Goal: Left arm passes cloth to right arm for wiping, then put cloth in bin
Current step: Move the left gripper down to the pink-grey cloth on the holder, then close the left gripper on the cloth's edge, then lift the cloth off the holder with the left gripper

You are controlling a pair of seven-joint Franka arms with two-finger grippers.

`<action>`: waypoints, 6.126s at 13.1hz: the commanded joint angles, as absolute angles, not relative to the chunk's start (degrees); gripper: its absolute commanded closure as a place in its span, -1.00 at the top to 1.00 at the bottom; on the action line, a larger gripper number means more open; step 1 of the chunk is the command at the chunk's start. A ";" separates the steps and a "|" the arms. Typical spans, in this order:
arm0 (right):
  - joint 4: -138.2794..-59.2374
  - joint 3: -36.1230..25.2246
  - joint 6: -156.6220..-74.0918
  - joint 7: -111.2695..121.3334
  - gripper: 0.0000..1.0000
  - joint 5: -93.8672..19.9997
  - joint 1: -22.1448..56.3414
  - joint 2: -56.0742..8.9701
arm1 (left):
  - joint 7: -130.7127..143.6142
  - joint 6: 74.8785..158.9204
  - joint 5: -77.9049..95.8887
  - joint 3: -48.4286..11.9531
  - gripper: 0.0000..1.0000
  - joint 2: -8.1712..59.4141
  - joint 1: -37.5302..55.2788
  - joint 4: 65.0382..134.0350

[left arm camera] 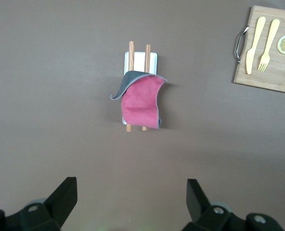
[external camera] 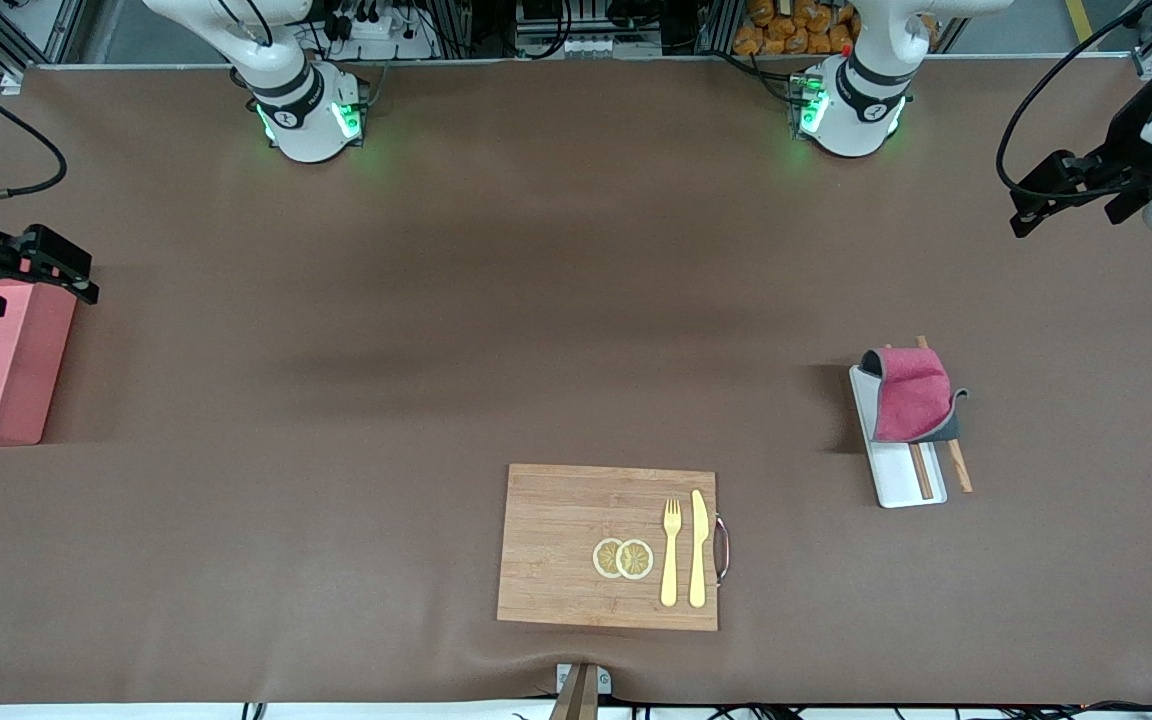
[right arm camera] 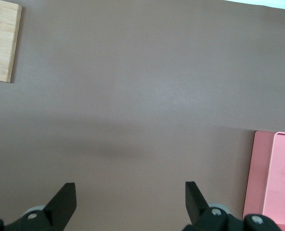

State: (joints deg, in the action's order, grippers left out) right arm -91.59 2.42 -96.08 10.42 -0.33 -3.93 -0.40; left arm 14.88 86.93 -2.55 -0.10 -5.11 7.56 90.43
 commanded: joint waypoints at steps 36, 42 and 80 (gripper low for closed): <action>-92.37 2.72 -96.86 10.46 1.00 -3.08 -5.27 0.09 | 14.42 114.34 -2.72 0.70 0.31 24.87 2.55 99.76; -92.46 2.81 -96.68 10.55 1.00 -3.08 -4.92 -0.35 | 14.15 115.05 -2.72 0.70 -0.08 25.40 2.11 99.41; -91.67 2.81 -86.13 -49.19 1.00 -23.53 2.02 -10.17 | 60.17 112.38 15.54 -21.45 -1.00 19.94 16.42 85.69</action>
State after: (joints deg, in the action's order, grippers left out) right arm -92.74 3.15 -85.98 -42.79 -19.47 1.16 -6.42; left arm 55.42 109.30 13.38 -21.64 18.07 13.36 87.57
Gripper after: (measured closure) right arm 0.000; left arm 0.987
